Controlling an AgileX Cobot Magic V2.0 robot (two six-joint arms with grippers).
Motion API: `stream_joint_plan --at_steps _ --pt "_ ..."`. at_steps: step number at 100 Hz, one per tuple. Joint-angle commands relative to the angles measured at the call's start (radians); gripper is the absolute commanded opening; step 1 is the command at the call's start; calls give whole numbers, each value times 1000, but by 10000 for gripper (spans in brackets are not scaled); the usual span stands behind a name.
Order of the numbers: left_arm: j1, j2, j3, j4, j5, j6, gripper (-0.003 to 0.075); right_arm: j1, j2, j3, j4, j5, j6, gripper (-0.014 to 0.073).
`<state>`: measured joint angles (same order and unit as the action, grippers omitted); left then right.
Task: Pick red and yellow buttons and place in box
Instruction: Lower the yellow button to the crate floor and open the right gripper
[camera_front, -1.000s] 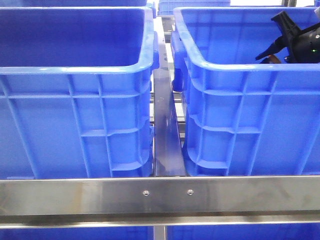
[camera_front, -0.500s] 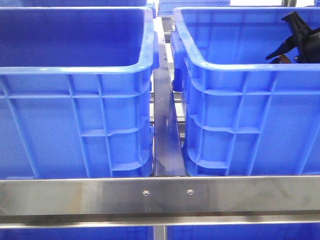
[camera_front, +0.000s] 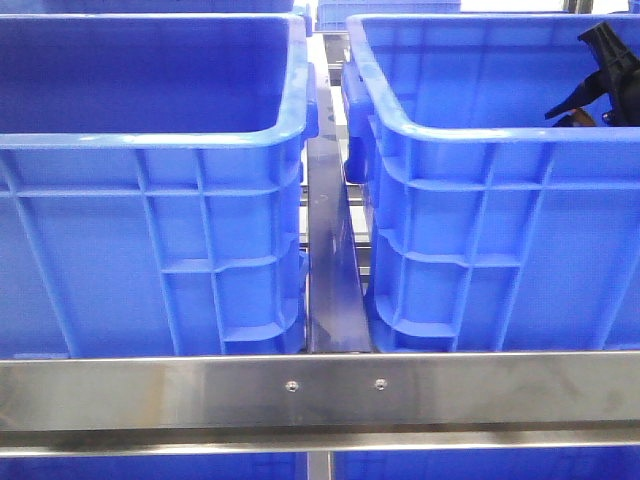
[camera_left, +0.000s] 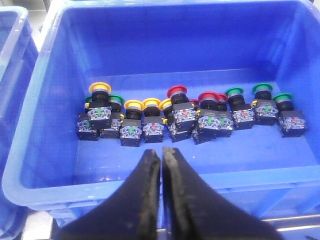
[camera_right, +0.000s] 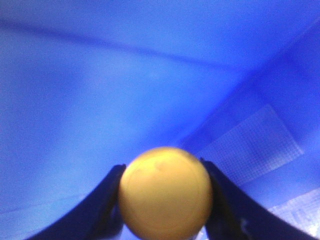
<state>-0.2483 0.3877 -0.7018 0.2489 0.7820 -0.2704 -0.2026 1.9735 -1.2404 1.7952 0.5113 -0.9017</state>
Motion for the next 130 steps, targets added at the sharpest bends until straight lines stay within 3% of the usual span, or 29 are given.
stream_joint_plan --at_steps 1,18,85,130 --pt "2 8 -24 12 -75 -10 -19 -7 -52 -32 53 28 -7 452" --pt "2 8 -24 12 -75 -10 -19 -7 -52 -32 53 -10 -7 563" --pt "2 8 -24 12 -75 -10 -19 -7 -52 -32 52 -107 -9 564" --pt "2 8 -24 12 -75 -10 -19 -7 -58 -32 52 -210 -89 564"
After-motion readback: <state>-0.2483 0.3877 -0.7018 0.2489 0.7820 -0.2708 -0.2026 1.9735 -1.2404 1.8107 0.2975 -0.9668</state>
